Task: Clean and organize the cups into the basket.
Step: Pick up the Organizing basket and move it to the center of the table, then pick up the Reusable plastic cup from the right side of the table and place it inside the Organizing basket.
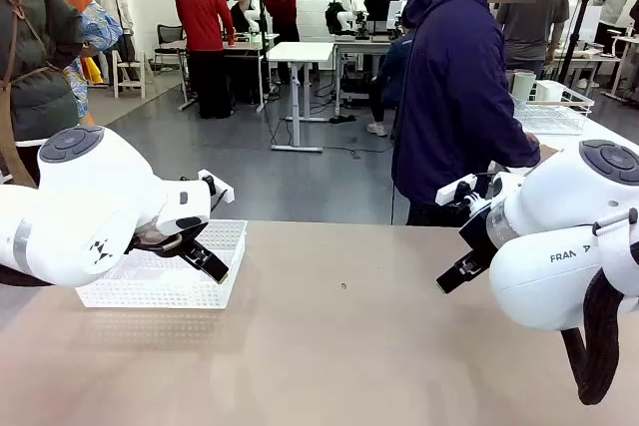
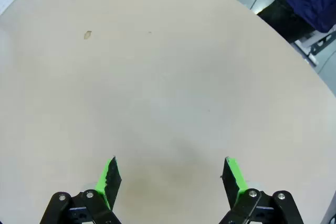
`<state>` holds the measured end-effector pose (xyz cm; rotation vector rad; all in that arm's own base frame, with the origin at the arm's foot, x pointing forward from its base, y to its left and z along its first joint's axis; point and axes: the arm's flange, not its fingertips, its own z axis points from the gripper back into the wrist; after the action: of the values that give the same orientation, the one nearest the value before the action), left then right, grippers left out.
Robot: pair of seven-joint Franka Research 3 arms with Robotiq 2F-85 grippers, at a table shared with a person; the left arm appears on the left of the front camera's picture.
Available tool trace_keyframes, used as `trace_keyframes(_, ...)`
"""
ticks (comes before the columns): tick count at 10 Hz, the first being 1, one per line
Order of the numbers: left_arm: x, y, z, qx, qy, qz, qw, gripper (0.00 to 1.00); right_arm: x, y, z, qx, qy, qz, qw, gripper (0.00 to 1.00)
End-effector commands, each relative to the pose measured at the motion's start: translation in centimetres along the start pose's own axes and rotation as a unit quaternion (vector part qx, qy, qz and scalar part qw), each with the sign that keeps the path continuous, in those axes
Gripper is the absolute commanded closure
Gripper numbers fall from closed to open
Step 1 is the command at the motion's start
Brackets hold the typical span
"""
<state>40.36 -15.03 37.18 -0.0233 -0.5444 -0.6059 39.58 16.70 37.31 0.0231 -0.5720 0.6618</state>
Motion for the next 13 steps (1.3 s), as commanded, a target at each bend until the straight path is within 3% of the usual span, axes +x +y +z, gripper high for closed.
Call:
trace_keyframes(1, 0.0, 0.0, 0.0, 0.000, 0.000, 0.000, 1.000, 0.00, 0.0, 0.0, 0.0, 0.000, 0.000, 0.000, 1.000, 0.00)
trace_keyframes(12, 0.0, 0.0, 0.0, 0.000, 0.000, 0.000, 1.000, 0.00, 0.0, 0.0, 0.0, 0.000, 0.000, 0.000, 1.000, 0.00)
trace_keyframes(13, -0.5, -0.1, 3.9, 0.036, -0.010, -0.008, 0.999, 0.00, -0.5, 1.4, 3.2, -0.025, -0.009, 0.011, 1.000, 0.00)
